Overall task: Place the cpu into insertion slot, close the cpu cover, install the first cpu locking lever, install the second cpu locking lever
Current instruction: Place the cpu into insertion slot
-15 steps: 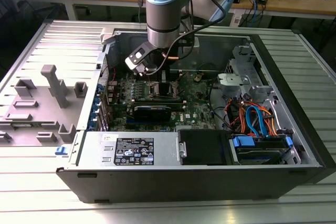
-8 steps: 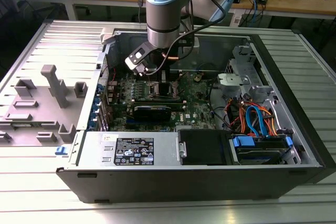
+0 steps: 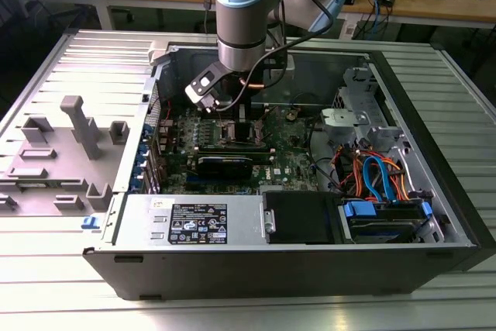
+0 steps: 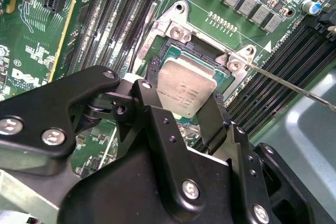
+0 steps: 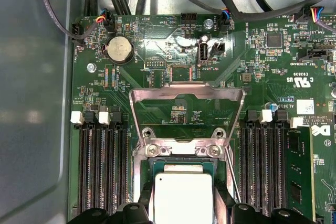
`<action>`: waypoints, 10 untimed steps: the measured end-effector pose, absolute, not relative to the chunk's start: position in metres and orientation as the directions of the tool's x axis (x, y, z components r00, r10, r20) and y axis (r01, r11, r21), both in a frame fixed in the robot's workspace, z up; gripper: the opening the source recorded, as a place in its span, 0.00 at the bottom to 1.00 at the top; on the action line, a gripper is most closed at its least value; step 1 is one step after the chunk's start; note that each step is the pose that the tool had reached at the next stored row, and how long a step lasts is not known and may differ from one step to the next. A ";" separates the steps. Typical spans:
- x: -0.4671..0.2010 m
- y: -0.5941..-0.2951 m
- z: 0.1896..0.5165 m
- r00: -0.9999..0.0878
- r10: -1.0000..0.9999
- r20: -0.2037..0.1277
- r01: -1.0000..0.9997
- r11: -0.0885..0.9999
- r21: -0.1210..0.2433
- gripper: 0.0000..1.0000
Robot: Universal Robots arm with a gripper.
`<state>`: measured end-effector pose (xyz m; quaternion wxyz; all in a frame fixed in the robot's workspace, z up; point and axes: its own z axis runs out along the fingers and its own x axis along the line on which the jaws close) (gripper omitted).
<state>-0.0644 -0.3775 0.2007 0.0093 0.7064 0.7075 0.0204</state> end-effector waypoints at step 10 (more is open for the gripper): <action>-0.064 -0.377 0.200 -0.002 1.000 0.016 0.999 0.001 0.042 0.55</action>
